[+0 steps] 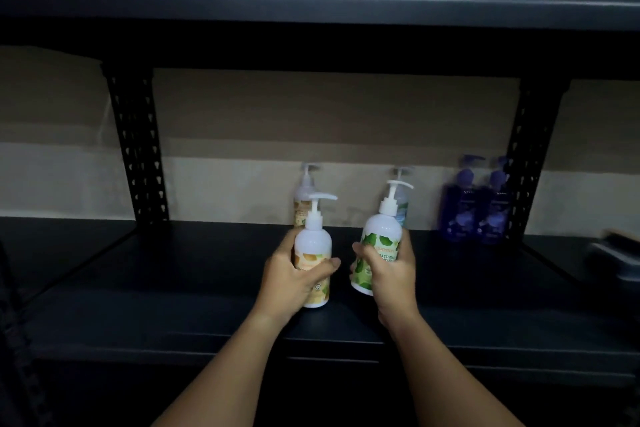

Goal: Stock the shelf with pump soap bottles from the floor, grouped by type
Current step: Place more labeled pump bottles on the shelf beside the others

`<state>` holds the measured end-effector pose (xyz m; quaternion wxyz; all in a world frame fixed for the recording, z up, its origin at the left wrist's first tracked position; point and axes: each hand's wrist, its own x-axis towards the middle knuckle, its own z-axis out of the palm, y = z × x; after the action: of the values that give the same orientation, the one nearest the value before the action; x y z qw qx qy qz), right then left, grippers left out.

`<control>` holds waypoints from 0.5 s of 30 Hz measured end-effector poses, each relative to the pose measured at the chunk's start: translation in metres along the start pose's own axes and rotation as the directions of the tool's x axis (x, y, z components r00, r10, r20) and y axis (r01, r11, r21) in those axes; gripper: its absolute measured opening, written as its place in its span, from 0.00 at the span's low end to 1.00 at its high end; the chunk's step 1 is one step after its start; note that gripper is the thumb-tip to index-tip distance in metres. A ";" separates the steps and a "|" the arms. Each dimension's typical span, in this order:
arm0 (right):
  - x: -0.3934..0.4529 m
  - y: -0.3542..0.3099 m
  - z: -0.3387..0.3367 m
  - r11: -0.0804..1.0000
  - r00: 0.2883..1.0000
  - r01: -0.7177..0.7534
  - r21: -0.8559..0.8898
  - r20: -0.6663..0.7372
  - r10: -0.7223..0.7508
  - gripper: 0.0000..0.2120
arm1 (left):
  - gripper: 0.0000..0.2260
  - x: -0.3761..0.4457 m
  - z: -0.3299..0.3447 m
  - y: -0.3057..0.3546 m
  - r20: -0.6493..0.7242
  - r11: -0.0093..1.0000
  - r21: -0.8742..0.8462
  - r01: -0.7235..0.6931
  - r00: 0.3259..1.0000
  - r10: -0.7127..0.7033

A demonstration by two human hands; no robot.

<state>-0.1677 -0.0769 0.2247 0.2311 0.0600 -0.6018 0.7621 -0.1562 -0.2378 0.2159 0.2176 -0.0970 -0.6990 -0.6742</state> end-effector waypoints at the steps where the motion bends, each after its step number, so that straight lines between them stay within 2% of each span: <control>1: 0.002 0.001 0.000 1.000 1.000 -0.001 0.008 -0.002 0.001 0.22 | 0.22 0.003 0.002 -0.002 -0.006 1.000 -0.021 0.012 1.000 -0.012; 5: 0.010 0.003 0.000 1.000 1.000 -0.012 0.028 0.000 0.012 0.21 | 0.23 0.018 0.009 -0.013 0.012 0.997 -0.040 0.074 0.997 -0.073; 9: 0.018 0.008 -0.001 0.999 0.999 -0.025 0.035 0.028 0.024 0.20 | 0.33 0.043 0.022 -0.027 -0.097 0.949 0.296 0.106 0.992 -0.080; 13: 0.024 0.013 0.000 0.998 0.998 -0.044 0.041 0.057 0.041 0.21 | 0.44 0.071 0.032 -0.049 -0.097 0.961 0.270 0.064 0.995 -0.039; 15: 0.026 0.013 0.001 0.998 0.996 -0.043 0.049 0.074 0.040 0.22 | 0.47 0.084 0.035 -0.059 -0.092 0.953 0.297 0.052 0.995 -0.026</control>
<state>-0.1969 -0.0725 0.2228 0.1913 0.0812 -0.5914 0.7791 -0.2621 -0.2208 0.1994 0.2467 -0.0196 -0.7846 -0.5685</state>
